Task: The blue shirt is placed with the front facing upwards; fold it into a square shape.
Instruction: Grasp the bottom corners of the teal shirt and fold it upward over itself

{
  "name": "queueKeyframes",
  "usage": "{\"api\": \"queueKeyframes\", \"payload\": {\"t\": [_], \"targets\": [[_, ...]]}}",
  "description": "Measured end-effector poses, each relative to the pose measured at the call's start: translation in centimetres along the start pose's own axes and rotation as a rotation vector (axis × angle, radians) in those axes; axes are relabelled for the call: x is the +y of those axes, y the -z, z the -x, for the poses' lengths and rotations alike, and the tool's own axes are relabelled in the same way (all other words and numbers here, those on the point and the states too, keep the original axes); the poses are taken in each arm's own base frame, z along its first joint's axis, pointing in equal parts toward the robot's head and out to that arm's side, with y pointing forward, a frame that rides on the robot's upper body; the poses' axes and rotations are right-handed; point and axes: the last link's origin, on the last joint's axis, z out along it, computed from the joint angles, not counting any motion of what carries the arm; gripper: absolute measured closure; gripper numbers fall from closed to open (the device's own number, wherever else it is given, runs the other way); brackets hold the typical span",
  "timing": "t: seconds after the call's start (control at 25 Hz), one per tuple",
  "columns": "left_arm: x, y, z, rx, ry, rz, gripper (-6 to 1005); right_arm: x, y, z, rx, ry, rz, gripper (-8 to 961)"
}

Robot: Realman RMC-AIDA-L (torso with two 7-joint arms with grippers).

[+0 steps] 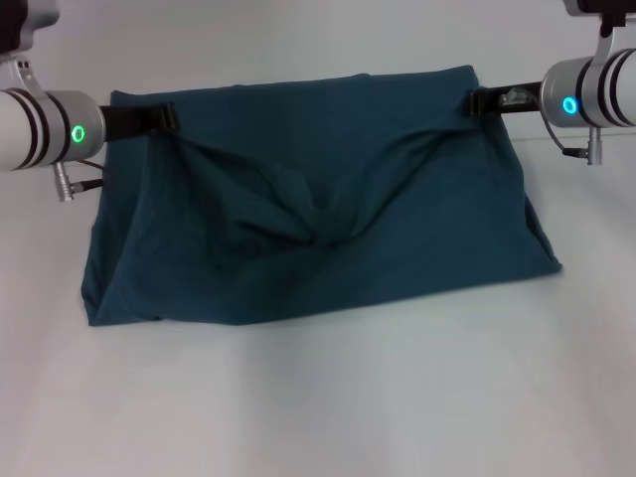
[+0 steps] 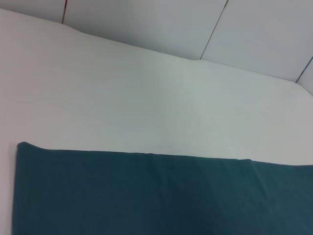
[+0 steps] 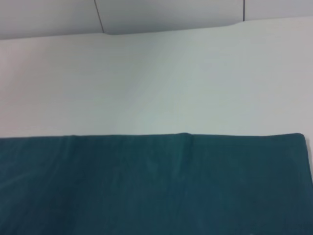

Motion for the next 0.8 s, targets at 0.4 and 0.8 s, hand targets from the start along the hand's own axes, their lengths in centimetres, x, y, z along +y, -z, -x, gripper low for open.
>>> {"api": "queueKeyframes", "payload": {"t": [0.4, 0.8], "targets": [[0.4, -0.1, 1.0, 0.012, 0.029, -0.005, 942, 0.9, -0.5, -0.7, -0.010, 0.126, -0.006, 902], [-0.3, 0.1, 1.3, 0.008, 0.111, -0.016, 618, 1.0, -0.4, -0.2, -0.015, 0.125, -0.003, 784]]}}
